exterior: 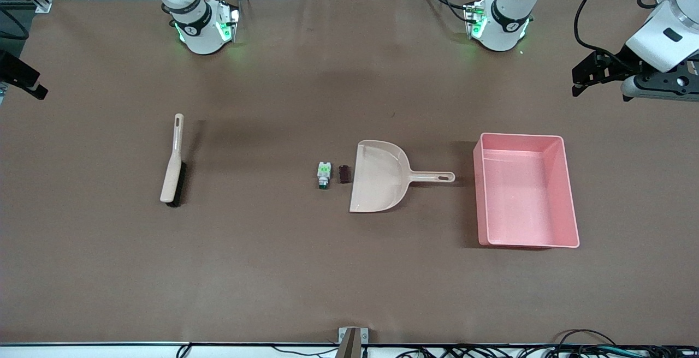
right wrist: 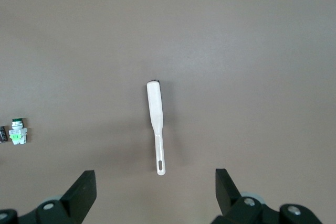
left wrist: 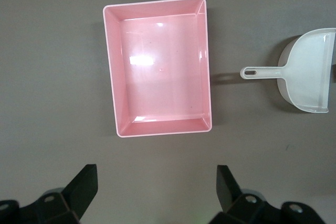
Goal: Clean e-waste and dump in bin
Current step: 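Move the left gripper toward the beige dustpan handle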
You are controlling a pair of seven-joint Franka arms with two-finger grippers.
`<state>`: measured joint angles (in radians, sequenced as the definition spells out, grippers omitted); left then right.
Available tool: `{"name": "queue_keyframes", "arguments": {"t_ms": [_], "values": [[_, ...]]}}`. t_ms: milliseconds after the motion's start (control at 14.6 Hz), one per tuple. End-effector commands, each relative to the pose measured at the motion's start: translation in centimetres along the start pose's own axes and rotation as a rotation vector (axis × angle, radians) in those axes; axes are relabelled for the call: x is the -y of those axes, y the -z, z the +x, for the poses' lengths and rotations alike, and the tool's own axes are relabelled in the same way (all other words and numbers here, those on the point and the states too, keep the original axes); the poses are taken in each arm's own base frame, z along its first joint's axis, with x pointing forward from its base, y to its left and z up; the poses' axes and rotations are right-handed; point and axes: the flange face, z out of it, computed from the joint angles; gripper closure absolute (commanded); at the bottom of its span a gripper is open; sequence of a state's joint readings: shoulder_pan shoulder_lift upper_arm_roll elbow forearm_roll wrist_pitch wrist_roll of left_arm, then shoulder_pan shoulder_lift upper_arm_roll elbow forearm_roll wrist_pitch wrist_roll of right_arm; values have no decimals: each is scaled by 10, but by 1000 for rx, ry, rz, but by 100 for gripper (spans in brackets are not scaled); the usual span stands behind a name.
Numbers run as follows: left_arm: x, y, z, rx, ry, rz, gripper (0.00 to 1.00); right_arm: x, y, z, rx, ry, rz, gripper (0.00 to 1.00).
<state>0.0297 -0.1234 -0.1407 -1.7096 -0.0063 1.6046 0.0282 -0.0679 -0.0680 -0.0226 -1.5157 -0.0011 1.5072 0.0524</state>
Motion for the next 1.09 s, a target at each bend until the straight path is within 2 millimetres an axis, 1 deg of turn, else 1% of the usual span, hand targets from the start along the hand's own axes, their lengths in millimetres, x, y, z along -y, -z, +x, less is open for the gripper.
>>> {"name": "queue_keyframes", "arguments": {"t_ms": [0, 68, 205, 342, 479, 547, 616, 684, 752, 821, 889, 958, 1026], "values": [[0, 4, 0, -10, -20, -10, 0, 0, 4, 0, 2, -14, 13, 0], [0, 6, 1, -13, -19, -9, 0, 0, 3, 0, 3, -14, 13, 0], [-1, 3, 12, -10, -34, -12, 0, 1, 3, 0, 3, -13, 13, 0], [-13, -6, 24, 3, -96, -18, 0, 1, 3, 0, 2, -11, 13, 0], [-14, -10, 27, 9, -96, -20, 0, 2, 0, 1, 7, -9, 14, 0], [-16, -15, 30, 13, -88, -23, 0, 4, -7, 6, 20, -7, 13, 0], [-26, -21, 33, 21, -100, -32, 0, 6, -18, 11, 40, -2, 13, 0], [-44, -29, 37, 28, -133, -35, 0, 8, -33, 20, 66, 2, 11, 0], [-69, -41, 42, 39, -181, -31, 0, 15, -47, 26, 91, 13, 8, 0], [-95, -54, 45, 50, -229, -28, 0, 22, -66, 33, 124, 26, 6, 0], [-117, -64, 46, 62, -275, -5, 0, 30, -88, 41, 162, 52, -3, 0], [-139, -81, 48, 83, -329, 33, 0, 33, -101, 43, 186, 96, -11, 0], [-154, -92, 51, 89, -365, 42, 0, 32, -119, 41, 235, 129, -13, 0]]}}
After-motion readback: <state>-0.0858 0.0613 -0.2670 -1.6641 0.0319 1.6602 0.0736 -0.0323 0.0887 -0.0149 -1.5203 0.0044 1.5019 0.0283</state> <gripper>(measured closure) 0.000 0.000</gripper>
